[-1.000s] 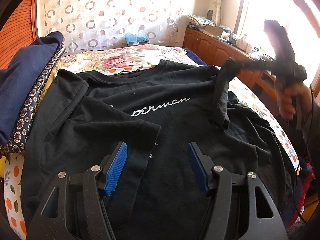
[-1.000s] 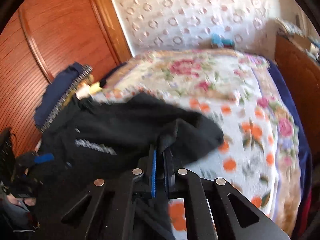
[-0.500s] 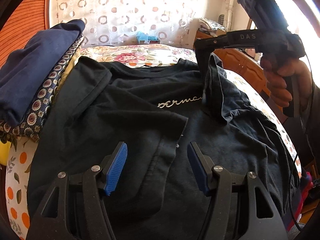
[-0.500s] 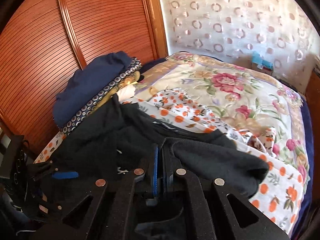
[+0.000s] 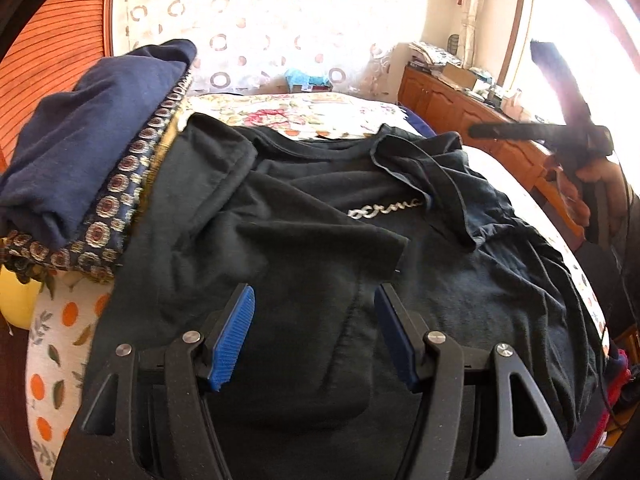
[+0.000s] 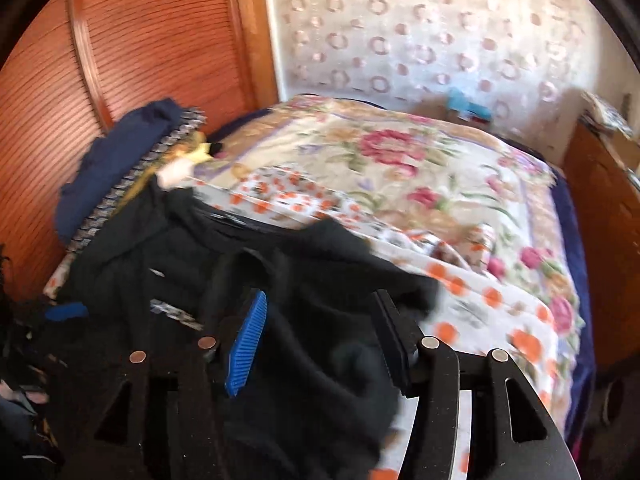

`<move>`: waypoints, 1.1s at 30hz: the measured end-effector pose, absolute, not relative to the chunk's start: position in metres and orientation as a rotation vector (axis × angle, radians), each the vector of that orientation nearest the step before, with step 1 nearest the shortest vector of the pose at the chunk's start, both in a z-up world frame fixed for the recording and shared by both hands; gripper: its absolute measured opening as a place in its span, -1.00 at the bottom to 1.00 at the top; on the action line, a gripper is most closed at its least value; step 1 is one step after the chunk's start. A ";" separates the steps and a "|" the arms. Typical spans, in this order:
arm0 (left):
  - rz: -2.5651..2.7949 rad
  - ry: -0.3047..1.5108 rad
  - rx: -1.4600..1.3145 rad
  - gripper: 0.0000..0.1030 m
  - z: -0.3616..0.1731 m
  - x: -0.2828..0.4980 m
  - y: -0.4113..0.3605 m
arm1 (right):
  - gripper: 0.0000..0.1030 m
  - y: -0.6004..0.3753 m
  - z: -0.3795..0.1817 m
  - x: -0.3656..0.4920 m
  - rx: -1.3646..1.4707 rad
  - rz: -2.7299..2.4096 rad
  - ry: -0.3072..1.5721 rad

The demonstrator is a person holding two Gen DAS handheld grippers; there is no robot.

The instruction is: Fold small clothes

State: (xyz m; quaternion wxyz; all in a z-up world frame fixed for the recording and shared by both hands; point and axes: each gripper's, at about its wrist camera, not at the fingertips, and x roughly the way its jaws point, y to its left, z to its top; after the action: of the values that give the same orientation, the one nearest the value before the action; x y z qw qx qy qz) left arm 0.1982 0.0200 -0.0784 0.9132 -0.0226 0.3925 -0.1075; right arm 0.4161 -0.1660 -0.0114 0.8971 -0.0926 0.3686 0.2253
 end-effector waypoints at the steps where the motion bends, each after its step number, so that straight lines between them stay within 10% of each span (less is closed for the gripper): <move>1: -0.213 0.805 -0.045 0.23 -0.077 0.199 0.024 | 0.09 -0.172 -0.015 0.418 -0.178 0.449 0.775; 33: -0.124 0.963 0.206 0.23 -0.060 0.373 0.044 | 0.09 -0.177 -0.072 0.499 -0.104 0.447 0.834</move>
State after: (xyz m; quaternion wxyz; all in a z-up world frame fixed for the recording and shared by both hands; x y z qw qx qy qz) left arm 0.3727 0.0441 -0.0599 0.8794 0.0989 0.4619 -0.0596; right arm 0.4992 -0.1774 -0.0723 0.8889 -0.0503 0.4014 0.2150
